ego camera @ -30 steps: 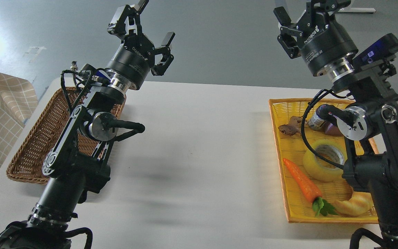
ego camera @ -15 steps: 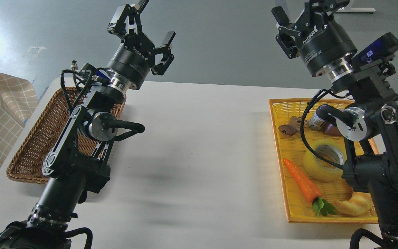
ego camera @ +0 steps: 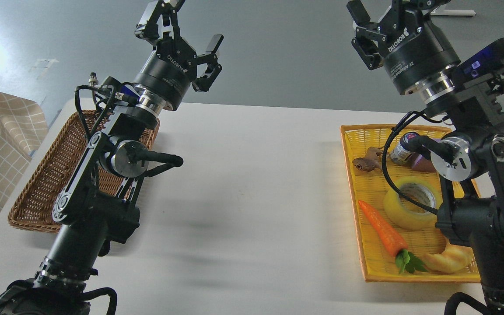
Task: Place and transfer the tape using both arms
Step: 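Raise the right arm up and away from the yellow tray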
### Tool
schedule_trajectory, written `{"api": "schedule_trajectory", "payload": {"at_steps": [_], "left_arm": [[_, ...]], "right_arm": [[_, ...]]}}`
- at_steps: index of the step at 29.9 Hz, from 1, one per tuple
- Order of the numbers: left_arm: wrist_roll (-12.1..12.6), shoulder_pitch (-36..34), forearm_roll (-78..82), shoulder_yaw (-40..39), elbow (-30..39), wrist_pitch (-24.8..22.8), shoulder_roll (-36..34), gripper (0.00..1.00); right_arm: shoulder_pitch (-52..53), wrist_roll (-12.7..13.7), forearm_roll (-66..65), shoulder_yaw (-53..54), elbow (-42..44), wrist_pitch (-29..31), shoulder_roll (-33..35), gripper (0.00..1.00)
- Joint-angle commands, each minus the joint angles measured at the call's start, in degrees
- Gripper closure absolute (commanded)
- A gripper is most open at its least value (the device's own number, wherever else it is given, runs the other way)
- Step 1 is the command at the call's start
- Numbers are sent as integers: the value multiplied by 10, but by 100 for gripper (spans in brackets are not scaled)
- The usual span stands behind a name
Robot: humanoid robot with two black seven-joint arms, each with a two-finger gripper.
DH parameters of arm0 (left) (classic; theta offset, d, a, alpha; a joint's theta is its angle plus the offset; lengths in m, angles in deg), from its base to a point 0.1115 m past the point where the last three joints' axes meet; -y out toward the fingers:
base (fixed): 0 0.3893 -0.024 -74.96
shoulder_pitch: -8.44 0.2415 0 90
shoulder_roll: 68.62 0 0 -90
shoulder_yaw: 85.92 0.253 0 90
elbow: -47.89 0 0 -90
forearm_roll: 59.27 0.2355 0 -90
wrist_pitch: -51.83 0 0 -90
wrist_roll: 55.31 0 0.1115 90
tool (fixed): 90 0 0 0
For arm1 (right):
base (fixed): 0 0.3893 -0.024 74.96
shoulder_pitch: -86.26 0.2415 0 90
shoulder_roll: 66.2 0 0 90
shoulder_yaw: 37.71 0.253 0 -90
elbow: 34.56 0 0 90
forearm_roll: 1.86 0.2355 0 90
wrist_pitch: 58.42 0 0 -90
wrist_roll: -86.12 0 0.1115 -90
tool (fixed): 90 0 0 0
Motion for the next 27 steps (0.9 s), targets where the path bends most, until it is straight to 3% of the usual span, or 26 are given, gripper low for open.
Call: {"api": "schedule_trajectory", "payload": {"at_steps": [1,6,21,27], "left_arm": [[1,-1,0,0,0,0,0,2],[1,-1,0,1,15,1,0,2],[1,-3,2,2,28,5,0,2],[1,2,0,3,28,5,-7,2]], "right_arm": [[3,0,0,11,-5,7,0,0],[5,-1,6,66,-44,109,0,0],[-18,8,68,90,-42,108,1,0],[2,10,-10,88,0,77,63,0]]}}
